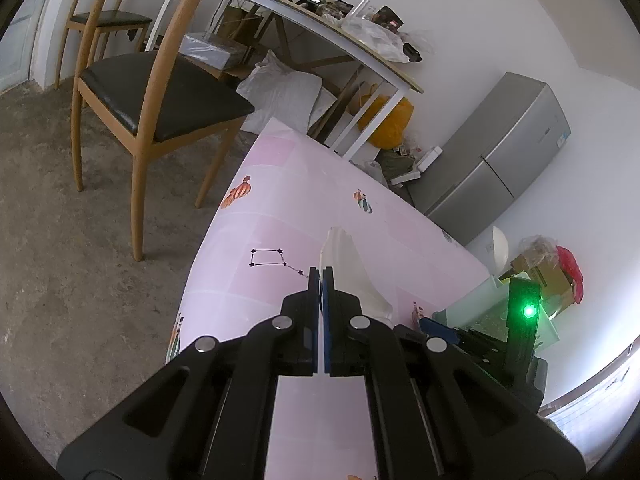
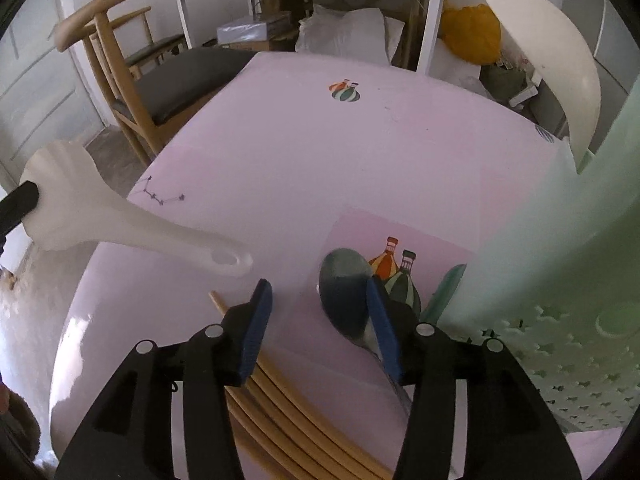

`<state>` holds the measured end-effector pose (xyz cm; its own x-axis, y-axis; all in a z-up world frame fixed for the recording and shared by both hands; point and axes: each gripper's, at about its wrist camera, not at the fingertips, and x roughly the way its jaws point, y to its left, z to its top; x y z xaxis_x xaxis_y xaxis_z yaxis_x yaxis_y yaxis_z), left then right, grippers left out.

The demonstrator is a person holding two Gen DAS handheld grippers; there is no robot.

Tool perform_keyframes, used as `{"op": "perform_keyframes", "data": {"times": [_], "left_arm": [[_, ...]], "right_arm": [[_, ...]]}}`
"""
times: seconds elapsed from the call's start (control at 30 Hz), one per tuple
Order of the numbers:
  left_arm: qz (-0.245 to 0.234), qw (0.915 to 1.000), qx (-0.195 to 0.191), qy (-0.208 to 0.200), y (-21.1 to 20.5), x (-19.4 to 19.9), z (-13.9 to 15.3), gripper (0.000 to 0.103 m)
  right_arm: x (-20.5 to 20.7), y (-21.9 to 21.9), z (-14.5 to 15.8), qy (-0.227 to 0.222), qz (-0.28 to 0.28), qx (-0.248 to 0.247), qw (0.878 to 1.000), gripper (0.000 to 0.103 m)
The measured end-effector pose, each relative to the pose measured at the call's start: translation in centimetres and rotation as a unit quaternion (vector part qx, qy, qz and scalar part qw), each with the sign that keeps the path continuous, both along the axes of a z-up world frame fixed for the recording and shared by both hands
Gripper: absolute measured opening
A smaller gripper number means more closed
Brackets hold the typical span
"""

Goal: Organize utensils
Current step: 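Carry the rice paddle toward the holder with the left tool while the right tool grasps the steel spoon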

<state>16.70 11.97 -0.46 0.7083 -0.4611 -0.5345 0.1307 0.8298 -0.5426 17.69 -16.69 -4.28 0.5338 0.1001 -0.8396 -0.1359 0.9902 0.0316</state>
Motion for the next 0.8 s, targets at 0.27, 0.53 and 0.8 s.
{"op": "perform_keyframes", "data": {"times": [0.27, 0.53, 0.8], "left_arm": [[0.002, 1.0000, -0.007, 0.003, -0.1, -0.1, -0.1, 0.000], [0.005, 1.0000, -0.002, -0.006, 0.0, -0.5, 0.2, 0.000], [-0.002, 0.9991, 0.005, -0.042, -0.6, -2.0, 2.4, 0.000]], "right_arm": [[0.2, 0.3, 0.2, -0.013, -0.002, -0.016, 1.000, 0.015], [-1.0, 0.4, 2.8, -0.074, 0.008, -0.029, 0.997, 0.005], [-4.7, -1.8, 8.0, -0.152, -0.001, 0.008, 0.988, 0.003]]}}
